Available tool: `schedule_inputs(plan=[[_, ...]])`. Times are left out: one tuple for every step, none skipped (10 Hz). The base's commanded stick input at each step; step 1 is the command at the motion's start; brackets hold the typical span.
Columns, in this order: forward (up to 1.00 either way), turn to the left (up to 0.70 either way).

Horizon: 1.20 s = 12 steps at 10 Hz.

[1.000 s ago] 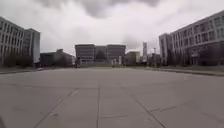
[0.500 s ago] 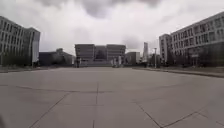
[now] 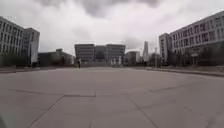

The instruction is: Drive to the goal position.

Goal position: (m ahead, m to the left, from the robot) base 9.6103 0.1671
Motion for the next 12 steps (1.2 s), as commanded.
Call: schedule_inputs(plan=[[0.60,0.01],[0.60,0.01],[0.60,0.01],[0.60,0.01],[0.60,0.01],[0.60,0.01],[0.60,0.01],[0.60,0.01],[0.60,0.01],[0.60,0.01],[0.60,0.01],[0.60,0.01]])
